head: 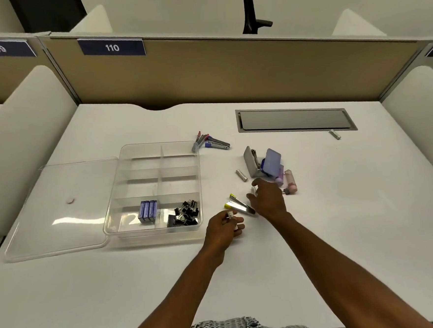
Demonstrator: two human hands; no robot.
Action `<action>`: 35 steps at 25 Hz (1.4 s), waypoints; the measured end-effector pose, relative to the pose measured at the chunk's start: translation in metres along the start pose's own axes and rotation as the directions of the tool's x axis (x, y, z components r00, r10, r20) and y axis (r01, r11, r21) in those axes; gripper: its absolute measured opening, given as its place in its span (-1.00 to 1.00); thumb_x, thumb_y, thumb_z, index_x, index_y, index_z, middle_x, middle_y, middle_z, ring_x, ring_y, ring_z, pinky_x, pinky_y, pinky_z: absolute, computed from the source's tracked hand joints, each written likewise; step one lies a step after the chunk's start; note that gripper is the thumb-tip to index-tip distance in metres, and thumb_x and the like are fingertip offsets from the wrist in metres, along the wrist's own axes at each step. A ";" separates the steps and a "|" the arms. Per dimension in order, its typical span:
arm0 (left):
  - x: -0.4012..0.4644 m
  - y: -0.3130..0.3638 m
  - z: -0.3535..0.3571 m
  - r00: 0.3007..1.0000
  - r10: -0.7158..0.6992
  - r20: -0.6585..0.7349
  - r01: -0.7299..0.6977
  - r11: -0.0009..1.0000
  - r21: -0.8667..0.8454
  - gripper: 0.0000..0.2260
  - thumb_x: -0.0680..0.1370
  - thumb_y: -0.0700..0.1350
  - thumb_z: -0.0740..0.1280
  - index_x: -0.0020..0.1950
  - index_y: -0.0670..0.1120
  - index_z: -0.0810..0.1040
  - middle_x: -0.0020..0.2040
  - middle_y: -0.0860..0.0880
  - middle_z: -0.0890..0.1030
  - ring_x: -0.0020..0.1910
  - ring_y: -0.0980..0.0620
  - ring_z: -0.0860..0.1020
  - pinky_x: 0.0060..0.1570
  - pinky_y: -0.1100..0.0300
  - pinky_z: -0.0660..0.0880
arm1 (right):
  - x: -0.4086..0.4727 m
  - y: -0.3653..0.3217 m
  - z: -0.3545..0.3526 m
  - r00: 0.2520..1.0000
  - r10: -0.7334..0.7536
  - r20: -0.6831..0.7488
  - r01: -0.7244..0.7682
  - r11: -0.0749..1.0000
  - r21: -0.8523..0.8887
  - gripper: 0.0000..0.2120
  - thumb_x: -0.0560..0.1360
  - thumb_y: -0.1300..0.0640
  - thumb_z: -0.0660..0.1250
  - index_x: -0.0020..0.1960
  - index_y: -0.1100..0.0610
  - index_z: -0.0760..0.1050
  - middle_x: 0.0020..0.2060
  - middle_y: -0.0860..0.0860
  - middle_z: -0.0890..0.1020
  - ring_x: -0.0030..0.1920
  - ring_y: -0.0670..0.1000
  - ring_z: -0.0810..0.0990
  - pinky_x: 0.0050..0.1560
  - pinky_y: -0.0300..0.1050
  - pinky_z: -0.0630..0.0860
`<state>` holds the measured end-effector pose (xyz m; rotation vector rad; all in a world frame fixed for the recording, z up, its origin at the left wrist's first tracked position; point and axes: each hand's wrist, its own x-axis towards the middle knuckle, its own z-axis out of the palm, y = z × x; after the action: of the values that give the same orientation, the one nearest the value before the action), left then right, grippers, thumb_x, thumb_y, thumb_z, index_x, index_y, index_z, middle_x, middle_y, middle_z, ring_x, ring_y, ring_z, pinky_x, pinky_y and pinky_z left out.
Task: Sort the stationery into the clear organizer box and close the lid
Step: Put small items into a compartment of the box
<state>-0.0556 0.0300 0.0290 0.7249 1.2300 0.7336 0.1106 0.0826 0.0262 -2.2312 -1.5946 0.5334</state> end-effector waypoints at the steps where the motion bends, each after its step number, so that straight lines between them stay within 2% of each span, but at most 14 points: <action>1: 0.000 0.002 0.000 1.000 -0.007 -0.002 0.007 1.000 -0.015 -0.81 0.61 -0.28 0.26 0.19 -0.19 0.56 0.07 -0.21 0.67 0.00 -0.11 0.66 0.10 0.06 0.61 | 0.002 0.000 0.004 1.000 -0.005 0.018 0.005 0.999 -0.042 -0.69 0.48 0.08 0.43 0.18 0.15 0.54 0.03 0.15 0.68 0.09 0.17 0.63 0.06 0.02 0.56; 4: -0.003 0.008 -0.001 1.000 -0.017 0.008 0.017 0.998 -0.065 -0.78 0.60 -0.34 0.25 0.23 -0.22 0.53 0.10 -0.25 0.64 0.01 -0.13 0.64 0.13 0.04 0.59 | 0.003 -0.001 0.006 1.000 0.010 0.018 -0.009 0.998 -0.057 -0.75 0.48 0.16 0.40 0.14 0.18 0.53 -0.06 0.18 0.70 0.01 0.19 0.65 0.02 0.06 0.57; 6: -0.003 0.009 -0.003 1.000 -0.012 0.008 0.012 0.997 -0.072 -0.76 0.59 -0.38 0.22 0.21 -0.22 0.53 0.11 -0.26 0.63 0.01 -0.13 0.63 0.14 0.02 0.58 | -0.004 -0.004 0.004 0.998 0.055 -0.031 -0.052 0.993 0.104 -0.74 0.47 0.16 0.43 0.14 0.15 0.55 -0.11 0.14 0.72 -0.08 0.15 0.68 0.02 0.04 0.58; 8: -0.001 0.010 -0.003 1.000 0.006 -0.006 -0.007 0.997 -0.080 -0.76 0.59 -0.39 0.20 0.15 -0.18 0.56 0.11 -0.26 0.63 0.00 -0.12 0.62 0.17 0.00 0.56 | -0.017 -0.009 -0.002 0.989 0.131 -0.070 -0.100 0.936 0.338 -0.76 0.44 0.10 0.48 0.10 0.07 0.60 -0.15 0.01 0.73 -0.16 0.03 0.70 -0.01 -0.02 0.59; 11: 0.003 0.012 0.000 1.000 0.021 -0.021 -0.023 0.992 -0.121 -0.81 0.64 -0.31 0.20 0.15 -0.14 0.56 0.12 -0.21 0.64 0.04 -0.11 0.64 0.19 0.02 0.57 | -0.043 -0.012 -0.009 0.997 0.074 0.029 -0.078 0.839 0.538 -0.83 0.37 0.03 0.54 -0.04 -0.07 0.66 -0.23 -0.15 0.72 -0.25 -0.19 0.65 -0.17 -0.19 0.53; 14: 0.005 0.011 0.005 0.999 0.045 0.014 -0.042 0.990 -0.133 -0.82 0.65 -0.25 0.22 0.17 -0.12 0.59 0.13 -0.14 0.67 0.14 -0.08 0.64 0.17 0.07 0.57 | -0.062 -0.010 -0.012 0.994 0.024 0.105 -0.081 0.812 0.579 -0.88 0.38 0.04 0.55 -0.11 -0.07 0.68 -0.22 -0.14 0.73 -0.25 -0.21 0.65 -0.14 -0.15 0.58; 17: 0.006 0.009 0.009 0.996 0.058 0.062 -0.050 0.991 -0.121 -0.79 0.60 -0.34 0.23 0.12 -0.17 0.62 0.13 -0.18 0.67 0.14 -0.08 0.63 0.16 0.10 0.57 | -0.068 -0.008 -0.010 0.993 0.022 0.113 -0.083 0.818 0.570 -0.91 0.39 0.08 0.53 -0.11 -0.02 0.69 -0.20 -0.11 0.74 -0.15 -0.17 0.69 -0.08 -0.16 0.59; 21: 0.010 0.010 0.011 0.999 0.046 0.018 -0.043 0.991 -0.123 -0.79 0.59 -0.37 0.27 0.17 -0.22 0.59 0.14 -0.23 0.64 0.08 -0.09 0.60 0.16 0.05 0.57 | -0.059 -0.001 -0.011 0.992 0.045 0.115 -0.106 0.787 0.608 -0.92 0.43 0.14 0.48 -0.11 -0.02 0.69 -0.23 -0.10 0.73 -0.26 -0.13 0.69 -0.18 -0.15 0.60; 25: 0.011 0.011 0.012 0.999 0.038 0.002 -0.038 0.990 -0.136 -0.79 0.58 -0.38 0.29 0.18 -0.24 0.57 0.11 -0.26 0.62 0.06 -0.13 0.59 0.17 -0.04 0.56 | -0.026 -0.001 -0.017 0.995 0.098 -0.017 -0.080 0.888 0.454 -0.87 0.47 0.14 0.43 0.00 0.01 0.68 -0.08 -0.11 0.73 -0.21 -0.11 0.68 0.04 -0.05 0.61; 27: 0.010 0.011 0.012 1.000 0.027 -0.003 -0.028 0.990 -0.137 -0.81 0.58 -0.37 0.29 0.14 -0.19 0.58 0.10 -0.24 0.63 0.04 -0.13 0.59 0.13 -0.03 0.58 | -0.008 -0.006 -0.017 0.999 -0.004 -0.036 0.014 0.957 0.289 -0.79 0.50 0.16 0.40 0.13 0.03 0.64 0.07 -0.04 0.70 -0.11 -0.03 0.67 0.11 -0.04 0.57; 30: 0.009 0.012 0.010 1.000 0.009 0.008 -0.008 0.989 -0.146 -0.81 0.59 -0.35 0.29 0.13 -0.15 0.59 0.12 -0.23 0.64 0.04 -0.16 0.63 0.06 0.01 0.61 | 0.013 -0.018 -0.012 0.967 -0.242 0.083 0.241 0.970 0.029 -0.62 0.53 0.23 0.35 0.34 0.07 0.51 0.32 0.07 0.56 0.21 0.10 0.58 0.22 -0.02 0.52; 32: 0.007 0.014 0.008 1.000 0.008 0.015 -0.005 0.987 -0.161 -0.79 0.59 -0.32 0.30 0.19 -0.13 0.57 0.12 -0.23 0.65 0.03 -0.18 0.65 0.02 0.03 0.63 | 0.024 -0.026 -0.006 0.931 -0.299 0.210 0.332 0.932 -0.143 -0.48 0.52 0.21 0.36 0.47 0.07 0.37 0.47 0.13 0.40 0.37 0.17 0.46 0.28 0.02 0.49; 33: 0.006 0.015 0.007 1.000 0.012 0.016 -0.009 0.985 -0.172 -0.77 0.59 -0.31 0.31 0.22 -0.11 0.55 0.11 -0.24 0.66 -0.01 -0.18 0.67 0.00 0.03 0.63 | 0.028 -0.029 -0.002 0.921 -0.299 0.251 0.354 0.911 -0.211 -0.43 0.52 0.20 0.35 0.51 0.07 0.32 0.49 0.16 0.35 0.39 0.19 0.44 0.26 0.03 0.48; 35: 0.004 0.018 0.005 0.999 0.025 0.026 -0.020 0.981 -0.193 -0.78 0.60 -0.30 0.30 0.21 -0.07 0.54 0.06 -0.27 0.66 -0.08 -0.18 0.68 -0.04 0.04 0.64 | 0.033 -0.031 0.005 0.915 -0.285 0.285 0.371 0.874 -0.316 -0.45 0.54 0.17 0.32 0.51 0.11 0.29 0.41 0.20 0.39 0.31 0.20 0.48 0.18 0.03 0.51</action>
<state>-0.0521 0.0429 0.0425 0.5878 1.1091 0.8462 0.0923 0.1243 0.0335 -2.1215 -2.3079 0.4368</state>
